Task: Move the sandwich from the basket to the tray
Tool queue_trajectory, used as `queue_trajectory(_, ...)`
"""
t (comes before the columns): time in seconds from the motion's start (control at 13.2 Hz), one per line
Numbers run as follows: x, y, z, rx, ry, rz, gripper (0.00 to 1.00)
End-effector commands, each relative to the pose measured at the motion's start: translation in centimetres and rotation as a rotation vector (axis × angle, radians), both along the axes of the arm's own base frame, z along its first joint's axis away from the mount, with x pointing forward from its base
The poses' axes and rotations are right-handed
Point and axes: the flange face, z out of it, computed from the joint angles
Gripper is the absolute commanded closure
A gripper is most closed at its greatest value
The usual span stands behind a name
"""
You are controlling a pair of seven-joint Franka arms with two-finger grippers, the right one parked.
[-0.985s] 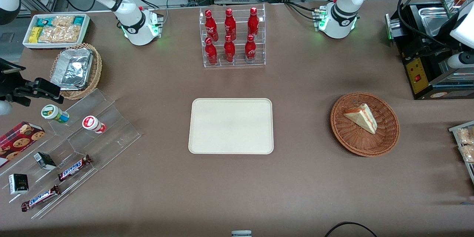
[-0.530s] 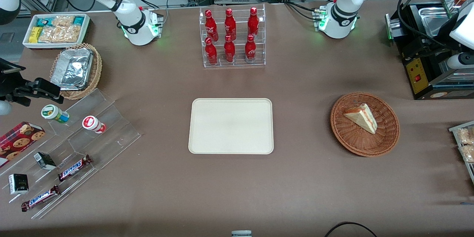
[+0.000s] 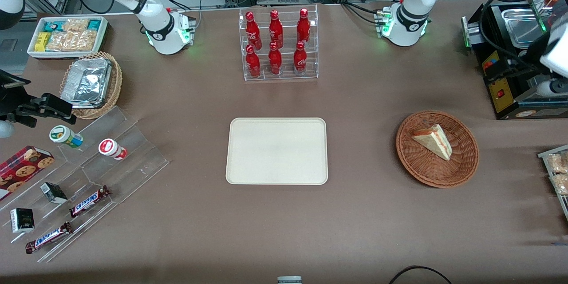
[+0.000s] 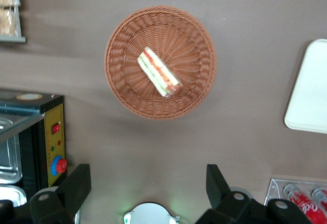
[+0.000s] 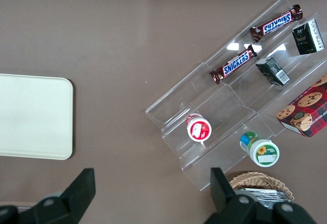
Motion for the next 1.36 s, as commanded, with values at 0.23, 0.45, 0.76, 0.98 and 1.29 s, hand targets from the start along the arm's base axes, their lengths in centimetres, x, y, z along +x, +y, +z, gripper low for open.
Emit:
queue_trajectory(0.23, 3.0, 3.8, -6.8, 0.063, 0.101, 0.307, 0.00)
queue_trajectory(0.45, 3.5, 6.1, -11.6, 0.067, 0.100, 0.360, 0.00)
queue_trajectory(0.76, 2.8, 6.3, -21.0, 0.067, -0.010, 0.538, 0.00)
queue_trajectory(0.98, 2.0, 6.0, -24.5, 0.016, -0.052, 0.684, 0.00)
queue_trajectory(1.29, 1.3, 5.6, -28.6, 0.007, -0.031, 0.855, 0.00)
